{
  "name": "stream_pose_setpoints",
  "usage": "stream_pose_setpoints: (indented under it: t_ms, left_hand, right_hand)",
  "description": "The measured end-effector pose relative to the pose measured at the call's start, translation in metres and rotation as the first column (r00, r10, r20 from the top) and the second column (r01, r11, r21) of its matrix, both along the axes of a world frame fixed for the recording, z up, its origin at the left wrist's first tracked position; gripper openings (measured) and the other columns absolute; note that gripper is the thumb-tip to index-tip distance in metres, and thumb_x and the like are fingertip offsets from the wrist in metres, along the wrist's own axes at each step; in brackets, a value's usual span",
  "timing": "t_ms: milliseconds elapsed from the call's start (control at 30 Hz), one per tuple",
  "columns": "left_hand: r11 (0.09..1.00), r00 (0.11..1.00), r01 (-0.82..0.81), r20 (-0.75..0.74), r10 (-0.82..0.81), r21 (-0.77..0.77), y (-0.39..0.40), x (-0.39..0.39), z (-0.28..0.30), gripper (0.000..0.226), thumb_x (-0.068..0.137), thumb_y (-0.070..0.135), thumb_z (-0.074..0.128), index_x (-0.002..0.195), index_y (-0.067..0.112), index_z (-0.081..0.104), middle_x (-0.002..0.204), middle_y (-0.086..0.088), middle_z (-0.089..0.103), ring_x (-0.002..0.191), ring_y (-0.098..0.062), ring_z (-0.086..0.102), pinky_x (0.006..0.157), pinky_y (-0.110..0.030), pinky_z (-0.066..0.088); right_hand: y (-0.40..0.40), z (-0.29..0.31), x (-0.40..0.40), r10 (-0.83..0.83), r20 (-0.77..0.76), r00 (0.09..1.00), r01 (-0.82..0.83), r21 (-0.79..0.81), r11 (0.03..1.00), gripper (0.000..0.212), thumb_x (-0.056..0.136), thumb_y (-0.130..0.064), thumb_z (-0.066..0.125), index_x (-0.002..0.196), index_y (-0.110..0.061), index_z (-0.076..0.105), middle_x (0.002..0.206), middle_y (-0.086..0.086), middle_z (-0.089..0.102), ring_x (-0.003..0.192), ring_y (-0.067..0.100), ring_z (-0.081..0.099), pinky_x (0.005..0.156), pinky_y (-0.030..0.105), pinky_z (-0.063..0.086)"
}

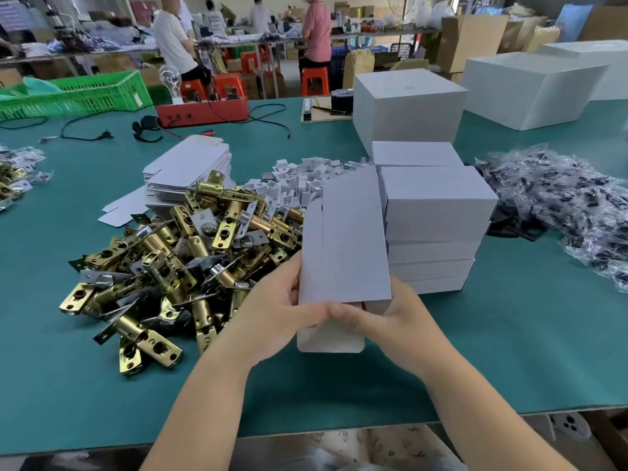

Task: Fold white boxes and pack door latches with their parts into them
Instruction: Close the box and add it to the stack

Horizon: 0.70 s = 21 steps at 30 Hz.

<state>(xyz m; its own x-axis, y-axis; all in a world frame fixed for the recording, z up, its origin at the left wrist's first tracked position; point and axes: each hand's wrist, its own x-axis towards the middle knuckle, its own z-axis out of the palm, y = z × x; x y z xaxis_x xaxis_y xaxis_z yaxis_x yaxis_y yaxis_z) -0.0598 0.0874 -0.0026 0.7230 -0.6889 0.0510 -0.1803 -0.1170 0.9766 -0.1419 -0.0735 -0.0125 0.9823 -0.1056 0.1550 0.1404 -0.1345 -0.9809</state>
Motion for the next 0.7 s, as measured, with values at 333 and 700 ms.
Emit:
stream_pose_setpoints:
  t_ms: [333,700]
  left_hand:
    - [0.956,0.936,-0.209,0.326,0.135,0.204,0.013,-0.011,0.003,0.105,0.061,0.055,0.066,0.150,0.043,0.011,0.112,0.043,0.058,0.084,-0.001,0.067,0.073,-0.014,0.052]
    - [0.997,0.973,-0.079,-0.220,0.075,-0.007,-0.007,-0.011,0.001,0.042,0.083,0.029,0.070,0.121,0.013,0.065,0.095,0.000,0.077,0.085,-0.017,0.074,0.070,-0.030,0.061]
  right_hand:
    - [-0.011,-0.010,-0.001,0.027,-0.004,1.000,-0.027,-0.058,0.998,0.061,0.077,-0.015,0.053,0.120,-0.057,0.047,0.120,-0.027,0.060,0.115,-0.003,0.054,0.098,0.030,0.046]
    - [-0.009,-0.004,-0.007,-0.141,0.107,0.984,0.177,-0.603,0.778,0.104,0.085,0.000,0.037,0.120,-0.079,-0.021,0.114,-0.019,0.040,0.082,0.010,0.041,0.071,0.022,0.036]
